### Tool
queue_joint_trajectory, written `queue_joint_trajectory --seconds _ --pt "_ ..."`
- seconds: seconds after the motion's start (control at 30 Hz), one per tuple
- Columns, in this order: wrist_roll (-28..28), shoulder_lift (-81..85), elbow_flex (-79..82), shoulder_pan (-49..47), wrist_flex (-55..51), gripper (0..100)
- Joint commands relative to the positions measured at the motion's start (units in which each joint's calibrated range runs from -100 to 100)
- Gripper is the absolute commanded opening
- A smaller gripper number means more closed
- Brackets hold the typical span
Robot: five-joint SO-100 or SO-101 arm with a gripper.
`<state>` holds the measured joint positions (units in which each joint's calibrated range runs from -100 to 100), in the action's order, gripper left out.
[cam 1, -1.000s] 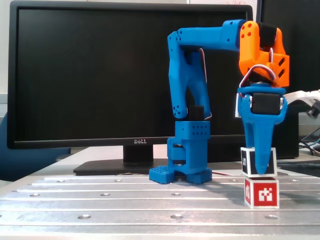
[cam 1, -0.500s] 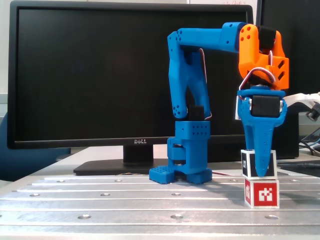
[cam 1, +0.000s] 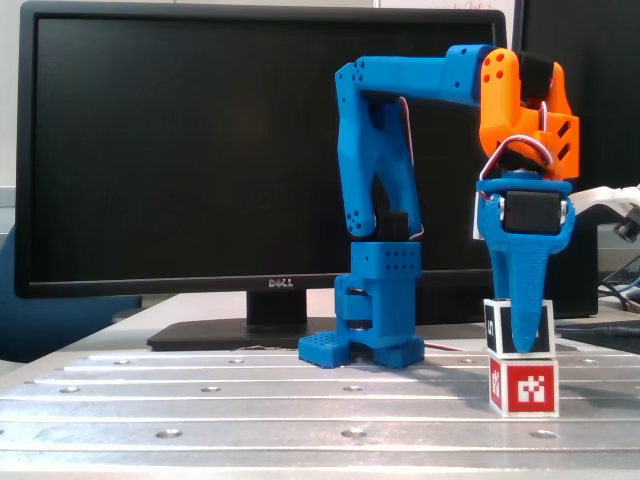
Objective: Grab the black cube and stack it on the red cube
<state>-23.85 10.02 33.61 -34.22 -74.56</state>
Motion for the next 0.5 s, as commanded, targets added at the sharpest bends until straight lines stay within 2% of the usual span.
queue_joint_trajectory --seconds 0.0,0.47 --pt "0.0 1.1 -0.6 -0.3 -0.4 17" --pt "0.2 1.1 -0.8 -0.1 -0.4 16"
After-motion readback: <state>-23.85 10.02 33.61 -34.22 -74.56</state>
